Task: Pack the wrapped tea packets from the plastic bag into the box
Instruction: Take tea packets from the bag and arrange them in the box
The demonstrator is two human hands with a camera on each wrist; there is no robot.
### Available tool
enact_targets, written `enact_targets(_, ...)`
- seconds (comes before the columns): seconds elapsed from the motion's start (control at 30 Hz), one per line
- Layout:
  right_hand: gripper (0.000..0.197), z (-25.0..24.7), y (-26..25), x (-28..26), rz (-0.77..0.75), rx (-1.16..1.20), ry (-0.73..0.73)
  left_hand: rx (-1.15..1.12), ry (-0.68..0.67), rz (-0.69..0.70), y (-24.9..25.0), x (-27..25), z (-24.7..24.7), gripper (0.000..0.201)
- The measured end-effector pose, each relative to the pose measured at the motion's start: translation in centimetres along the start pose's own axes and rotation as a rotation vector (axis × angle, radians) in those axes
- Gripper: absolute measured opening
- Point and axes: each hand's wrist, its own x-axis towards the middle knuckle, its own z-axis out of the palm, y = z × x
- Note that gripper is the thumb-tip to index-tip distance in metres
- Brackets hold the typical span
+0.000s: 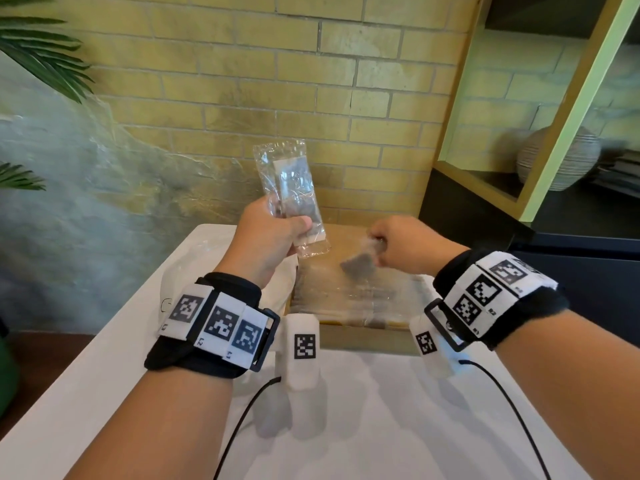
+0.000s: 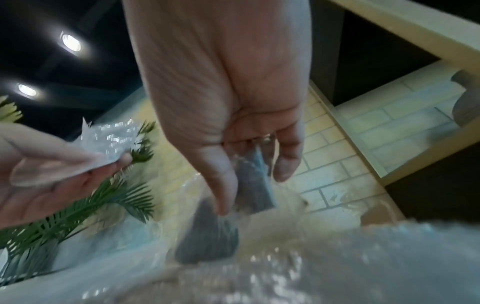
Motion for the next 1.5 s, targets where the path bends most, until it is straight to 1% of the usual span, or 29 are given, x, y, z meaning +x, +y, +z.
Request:
enact_targets(0.03,0.038,0.3,0.0,0.1,0.001,-0.032,-0.084,0.006,-0.004,0.0,0.0,0.0,0.1,0.026)
enact_targets(0.07,0.047,0.5,-0.1,0.2,0.012,-0.039,-0.143,0.012,-0.009,-0.001,-0.1,0.0,0.2,0.026)
enact_targets(0.1,0.048,0.6,-0.1,0.3,0.014,-0.039,-0.165,0.017,-0.013,-0.002,-0.1,0.0,0.2,0.025)
enact_targets(0.27,0.03,0.1,0.1,0.7,0.0,0.025,-0.111,0.026,-0.024,-0.005,0.0,0.0,0.2,0.025)
enact_targets(0.4,0.02,-0.4,0.3,0.8,-0.028,0.118,0.038,0.032,-0.017,0.001,0.0,0.0,0.1,0.025)
enact_targets(0.43,0.018,-0.5,0.3,0.8,-0.026,0.122,0.055,0.031,-0.015,0.002,0.0,0.0,0.1,0.024)
enact_targets(0.5,0.015,-0.3,0.2,0.8,-0.034,0.058,0.007,0.033,-0.015,0.006,0.1,-0.1,0.0,0.024)
enact_targets(0.57,0.018,0.3,0.0,0.5,-0.03,-0.05,-0.067,0.032,-0.016,0.006,0.0,-0.1,0.0,0.024)
enact_targets(0.6,0.021,0.5,-0.1,0.3,-0.016,-0.078,-0.073,0.032,-0.017,0.009,0.0,-0.1,0.0,0.024)
enact_targets(0.63,0.023,0.7,0.0,0.2,0.004,-0.082,-0.054,0.035,-0.017,0.012,0.0,0.0,0.0,0.025)
enact_targets(0.7,0.027,0.7,0.1,-0.1,0.035,-0.083,0.037,0.039,-0.021,0.016,0.0,-0.1,0.1,0.025)
enact_targets(0.77,0.028,0.8,0.3,-0.2,0.043,-0.07,0.091,0.038,-0.026,0.014,0.1,-0.1,0.2,0.025)
enact_targets(0.9,0.025,0.9,0.0,-0.1,0.029,-0.049,0.041,0.042,-0.022,0.017,0.1,-0.1,0.2,0.026)
enact_targets(1.03,0.022,1.0,0.5,0.3,0.045,-0.036,0.054,0.032,-0.031,0.016,0.2,-0.2,0.3,0.026)
enact_targets(1.17,0.024,1.6,1.4,0.3,0.124,-0.15,-0.081,0.036,-0.039,0.019,0.2,-0.3,0.2,0.027)
enact_targets(1.23,0.025,1.8,1.8,0.4,0.129,-0.179,-0.099,0.033,-0.042,0.014,0.2,-0.2,0.3,0.027)
enact_targets(1.3,0.026,1.6,1.9,0.4,0.124,-0.182,-0.086,0.031,-0.045,0.01,0.2,-0.2,0.3,0.026)
enact_targets(1.37,0.034,1.3,1.8,-0.1,0.106,-0.149,-0.059,0.032,-0.048,0.008,0.2,-0.2,0.3,0.025)
enact_targets(1.4,0.046,1.3,1.7,-0.5,0.078,-0.126,-0.074,0.031,-0.052,0.007,0.2,-0.2,0.3,0.025)
enact_targets(1.43,0.061,1.3,1.4,-1.0,0.036,-0.1,-0.142,0.029,-0.053,0.005,0.2,-0.2,0.2,0.025)
enact_targets(1.47,0.075,1.4,1.1,-1.7,-0.003,-0.078,-0.25,0.027,-0.053,0.003,0.2,-0.2,0.2,0.025)
enact_targets(1.5,0.083,1.8,0.7,-2.1,-0.028,-0.075,-0.37,0.029,-0.05,0.001,0.2,-0.2,0.1,0.025)
